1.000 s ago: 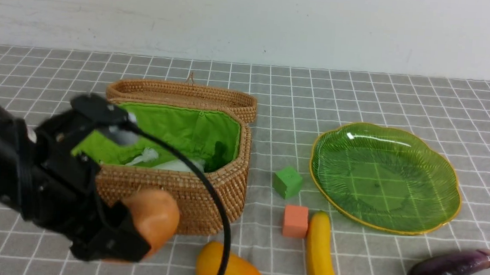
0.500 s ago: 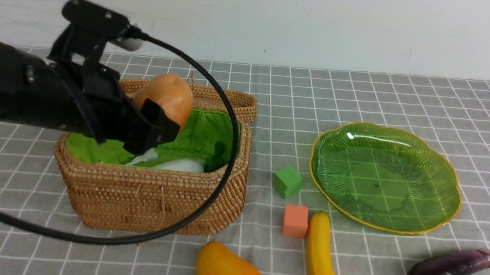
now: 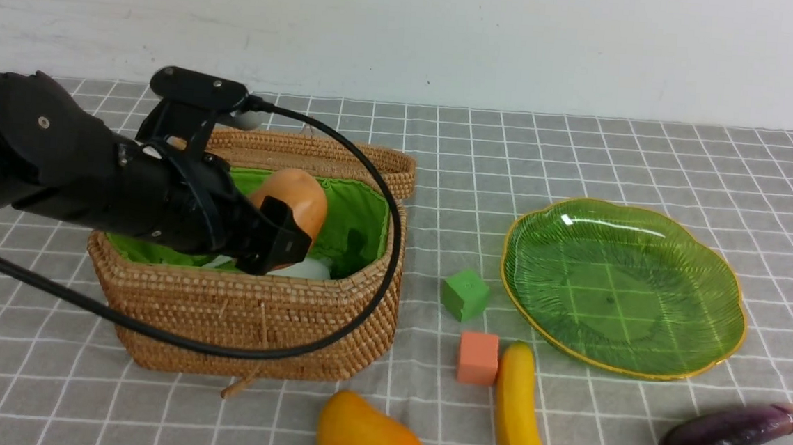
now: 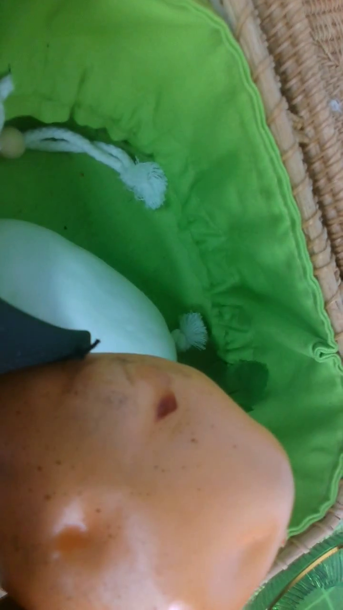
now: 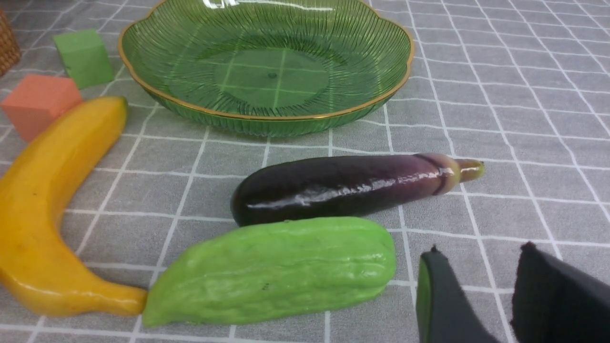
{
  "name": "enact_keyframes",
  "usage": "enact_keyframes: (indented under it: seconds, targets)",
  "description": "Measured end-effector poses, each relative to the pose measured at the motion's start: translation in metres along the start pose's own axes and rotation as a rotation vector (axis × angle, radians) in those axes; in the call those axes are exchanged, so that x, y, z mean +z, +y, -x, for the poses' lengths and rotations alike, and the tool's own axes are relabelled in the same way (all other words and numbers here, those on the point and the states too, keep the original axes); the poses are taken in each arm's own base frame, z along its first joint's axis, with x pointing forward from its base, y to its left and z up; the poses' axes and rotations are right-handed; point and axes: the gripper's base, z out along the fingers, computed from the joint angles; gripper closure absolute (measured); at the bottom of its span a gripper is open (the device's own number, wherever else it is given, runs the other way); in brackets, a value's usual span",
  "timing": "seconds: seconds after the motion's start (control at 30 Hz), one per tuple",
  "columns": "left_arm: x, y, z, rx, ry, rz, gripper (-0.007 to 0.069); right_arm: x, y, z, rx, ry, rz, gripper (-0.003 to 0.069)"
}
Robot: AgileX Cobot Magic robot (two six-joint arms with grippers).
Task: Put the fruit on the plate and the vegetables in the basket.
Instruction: Grab a potato with your left arm and place it in the basket on the left, then grab the mango with your left arm and place it on the right plate
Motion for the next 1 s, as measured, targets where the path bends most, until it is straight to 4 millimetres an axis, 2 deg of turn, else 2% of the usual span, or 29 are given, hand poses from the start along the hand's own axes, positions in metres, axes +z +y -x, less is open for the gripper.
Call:
enact_keyframes:
  seconds: [0.2,0.43,0.57,0.73,0.8,0.9,0.93,1.0]
  targets:
    - [0.0,0.0,0.0,-0.027,-0.004,-0.002,-0.0045,0.0,0.0,0.0,0.0,0.0,0.0,0.0417]
    - [0.0,0.001,0.002,-0.03,-0.018,0.006,-0.0041,0.0,0.0,0.0,0.0,0.0,0.0,0.0417]
    - [-0.006,-0.003,0.0,-0.026,0.008,-0.022,0.0001,0.0,0.0,0.0,0.0,0.0,0.0,0.0417]
    - [-0.038,-0.015,0.003,0.021,0.012,-0.074,0.013,0.0,0.0,0.0,0.0,0.0,0.0,0.0417]
    - [-0.071,-0.023,0.005,0.085,-0.018,-0.088,0.0265,0.0,0.0,0.0,0.0,0.0,0.0,0.0417]
    - [-0.092,-0.028,0.004,0.131,-0.025,-0.09,0.0362,0.0,0.0,0.0,0.0,0.0,0.0,0.0417]
    - [-0.114,-0.033,-0.001,0.173,-0.013,-0.092,0.0469,0.0,0.0,0.0,0.0,0.0,0.0,0.0417]
    - [-0.122,-0.035,-0.004,0.18,0.0,-0.093,0.0509,0.0,0.0,0.0,0.0,0.0,0.0,0.0417]
